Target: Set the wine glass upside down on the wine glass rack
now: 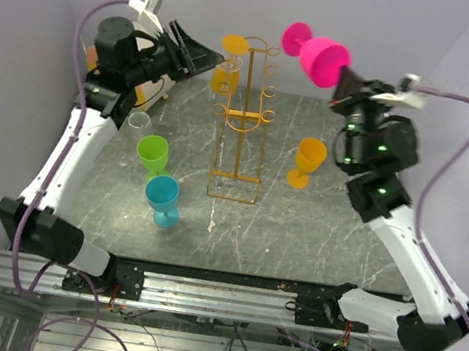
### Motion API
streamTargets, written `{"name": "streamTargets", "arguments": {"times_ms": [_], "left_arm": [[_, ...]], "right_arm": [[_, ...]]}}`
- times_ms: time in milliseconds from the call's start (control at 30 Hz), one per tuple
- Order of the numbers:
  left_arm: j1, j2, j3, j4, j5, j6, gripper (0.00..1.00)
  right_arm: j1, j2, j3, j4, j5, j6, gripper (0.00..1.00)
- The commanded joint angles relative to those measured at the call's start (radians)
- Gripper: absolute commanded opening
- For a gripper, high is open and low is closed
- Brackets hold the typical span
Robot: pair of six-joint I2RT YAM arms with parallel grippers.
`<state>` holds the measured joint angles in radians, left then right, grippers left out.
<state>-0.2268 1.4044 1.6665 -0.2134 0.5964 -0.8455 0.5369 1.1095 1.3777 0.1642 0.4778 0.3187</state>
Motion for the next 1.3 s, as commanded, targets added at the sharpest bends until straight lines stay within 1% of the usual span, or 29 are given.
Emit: {"name": "streamTargets", "arguments": {"times_ms": [0,33,100,233,400,533,633,900,1033,1267], "left_arm": [[0.01,0.06,-0.115,0.418,0.149,-0.51,0.64],[0.009,0.065,-0.13,0.458,0.144,-0.553,0.64],[0.006,0.076,-0.132,0.486,0.132,-0.614,0.64],[0.004,0.087,-0.116,0.434,0.094,-0.65,0.64],[0.004,0.09,-0.138,0.459,0.072,-0.721,0.65],[0.004,0.098,-0.105,0.478,0.06,-0.735,0.66],[0.004,0.104,-0.087,0.478,0.053,-0.747,0.66],[0.007,0.107,-0.097,0.517,0.06,-0.792,0.66],[0.029,0.099,-0.084,0.531,0.073,-0.812,0.66],[0.044,0.099,-0.07,0.542,0.074,-0.827,0.66]], "right_arm": [[0.129,0.057,-0.084,0.454,0.024,-0.176,0.0],[0.156,0.073,-0.096,0.511,0.023,-0.22,0.0],[0.194,0.102,-0.134,0.657,0.002,-0.28,0.0],[0.264,0.173,-0.18,0.86,-0.029,-0.391,0.0],[0.37,0.261,-0.157,0.941,-0.018,-0.576,0.0],[0.433,0.31,-0.183,1.07,-0.014,-0.688,0.0],[0.456,0.334,-0.179,1.099,0.002,-0.726,0.0],[0.481,0.359,-0.187,1.125,0.034,-0.757,0.0],[0.481,0.358,-0.209,1.164,0.059,-0.776,0.0],[0.482,0.346,-0.217,1.119,0.031,-0.751,0.0]]}}
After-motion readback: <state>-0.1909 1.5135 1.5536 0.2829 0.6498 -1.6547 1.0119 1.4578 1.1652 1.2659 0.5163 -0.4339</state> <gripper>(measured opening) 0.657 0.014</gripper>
